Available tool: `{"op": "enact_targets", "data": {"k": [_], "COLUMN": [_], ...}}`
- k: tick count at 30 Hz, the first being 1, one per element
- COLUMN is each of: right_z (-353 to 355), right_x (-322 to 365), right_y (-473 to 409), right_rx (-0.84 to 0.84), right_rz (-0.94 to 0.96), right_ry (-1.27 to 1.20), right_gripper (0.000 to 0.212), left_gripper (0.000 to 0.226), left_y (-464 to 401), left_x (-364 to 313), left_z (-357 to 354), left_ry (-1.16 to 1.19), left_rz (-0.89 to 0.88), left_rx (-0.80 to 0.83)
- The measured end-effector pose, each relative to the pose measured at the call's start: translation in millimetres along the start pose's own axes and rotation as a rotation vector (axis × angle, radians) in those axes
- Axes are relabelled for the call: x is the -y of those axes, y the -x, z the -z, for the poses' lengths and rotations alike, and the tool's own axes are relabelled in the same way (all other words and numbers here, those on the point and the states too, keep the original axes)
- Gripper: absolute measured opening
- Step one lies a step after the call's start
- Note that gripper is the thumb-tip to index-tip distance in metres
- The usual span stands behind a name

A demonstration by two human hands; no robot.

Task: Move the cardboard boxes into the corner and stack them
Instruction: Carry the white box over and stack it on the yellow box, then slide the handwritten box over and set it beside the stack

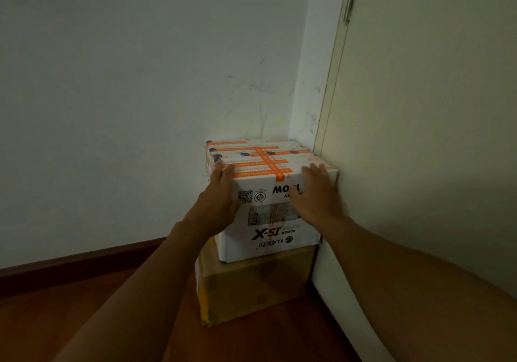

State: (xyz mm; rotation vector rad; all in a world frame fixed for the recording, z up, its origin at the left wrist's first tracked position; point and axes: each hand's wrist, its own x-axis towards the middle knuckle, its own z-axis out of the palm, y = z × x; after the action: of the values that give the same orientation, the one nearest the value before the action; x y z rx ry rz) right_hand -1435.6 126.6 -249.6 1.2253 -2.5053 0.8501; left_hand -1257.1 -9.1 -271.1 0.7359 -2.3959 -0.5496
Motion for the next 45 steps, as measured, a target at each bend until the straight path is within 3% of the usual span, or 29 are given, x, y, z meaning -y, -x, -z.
{"op": "enact_targets", "data": {"k": [5,9,15,21,29,36,45], "right_z": [-6,-14,-52,-93,-160,-215,-246], "right_x": [61,120,210,311,446,558,652], "right_y": [9,11,46,92,180,306,452], "right_rx": [-0.195,-0.181,-0.037,0.141,0.256,0.539,0.713], "right_rz": [-0.023,0.108,0.208,0.46,0.607,0.823,1.002], "right_ry": [-0.195,-0.263,-0.335,-0.375,-0.484,-0.506,-0.551], "right_gripper": [0.022,0.023,0.025,0.035,0.034,0.042,0.048], "left_gripper": [0.092,0.095,0.067,0.055,0.05,0.046,0.058], "left_y": [21,50,106,185,315,443,650], "left_x": [7,30,87,146,232,273,306], "left_z": [30,69,152,245,338,393,449], "left_ry": [0.078,-0.29,-0.484,-0.553,-0.53,-0.587,-0.685], "left_rz": [-0.109,0.094,0.283,0.481,0.759,0.892,1.375], "left_rx": [0.005,0.103,0.141,0.075,-0.053,-0.184,-0.256]}}
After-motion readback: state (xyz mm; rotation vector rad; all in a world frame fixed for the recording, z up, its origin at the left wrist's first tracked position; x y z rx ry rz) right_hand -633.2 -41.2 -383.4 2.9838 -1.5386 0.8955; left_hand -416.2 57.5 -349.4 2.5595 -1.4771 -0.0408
